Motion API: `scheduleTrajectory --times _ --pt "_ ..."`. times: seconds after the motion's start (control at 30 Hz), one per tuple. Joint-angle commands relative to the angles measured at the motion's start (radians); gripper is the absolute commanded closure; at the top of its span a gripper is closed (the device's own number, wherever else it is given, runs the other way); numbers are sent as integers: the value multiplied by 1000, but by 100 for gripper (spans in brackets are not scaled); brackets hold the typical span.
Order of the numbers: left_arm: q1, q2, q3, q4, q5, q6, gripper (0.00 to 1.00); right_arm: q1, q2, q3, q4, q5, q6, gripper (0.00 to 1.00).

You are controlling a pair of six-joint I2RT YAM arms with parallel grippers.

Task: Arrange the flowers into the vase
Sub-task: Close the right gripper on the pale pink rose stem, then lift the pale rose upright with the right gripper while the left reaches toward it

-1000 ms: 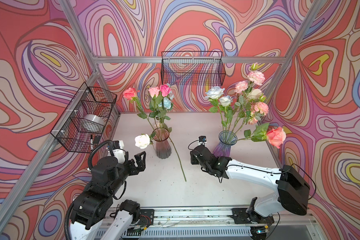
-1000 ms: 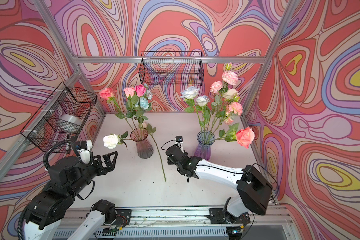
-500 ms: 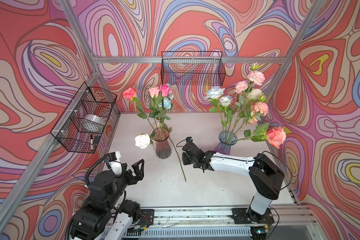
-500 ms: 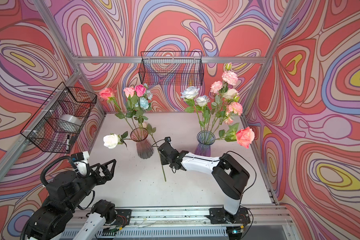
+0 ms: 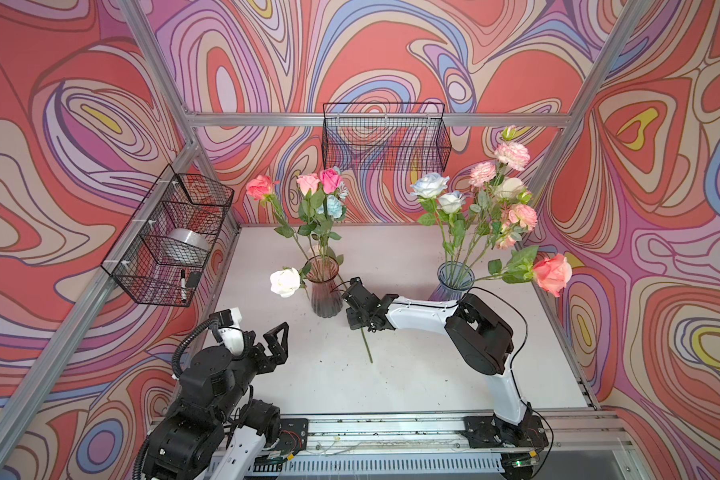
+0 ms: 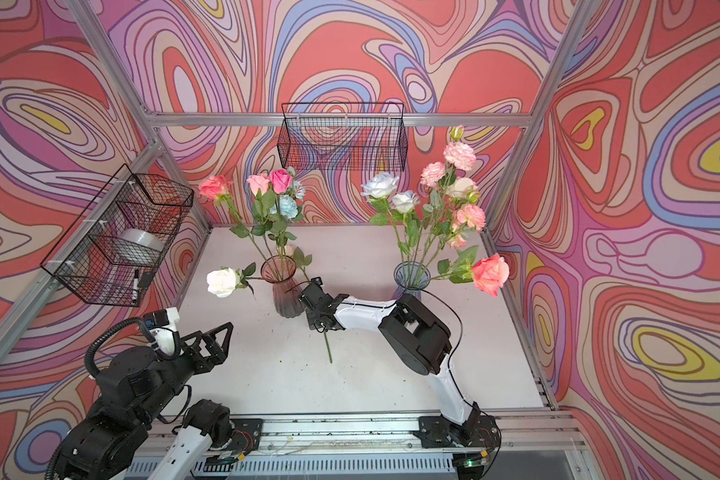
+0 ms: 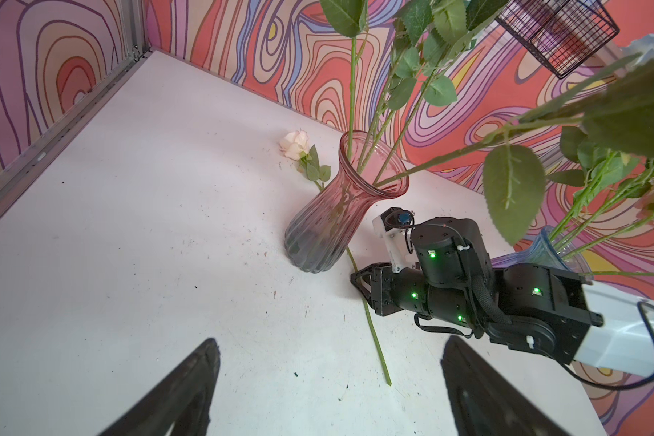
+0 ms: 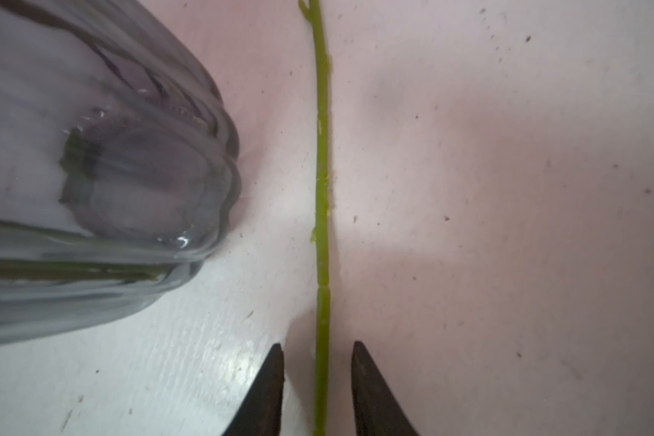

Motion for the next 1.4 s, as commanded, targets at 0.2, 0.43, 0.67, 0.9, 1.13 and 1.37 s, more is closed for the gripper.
scheduleTrajectory --times 0.2,0.43,0.67,0.9,1.13,1.37 --pt "4 -22 -8 -34 15 -31 8 -4 -17 -45 -33 64 23 100" --pt "4 48 57 -32 94 -12 7 -11 -191 -179 27 129 58 100" --pt "5 29 91 6 186 12 8 -30 -369 -330 115 112 87 100" --pt "5 -12 92 43 249 15 9 -39 -467 -429 191 54 122 100" --pt "4 14 112 71 320 -4 11 -48 -594 -546 281 21 173 100" --pt "4 -25 84 130 342 -39 11 -47 -712 -637 306 27 204 100"
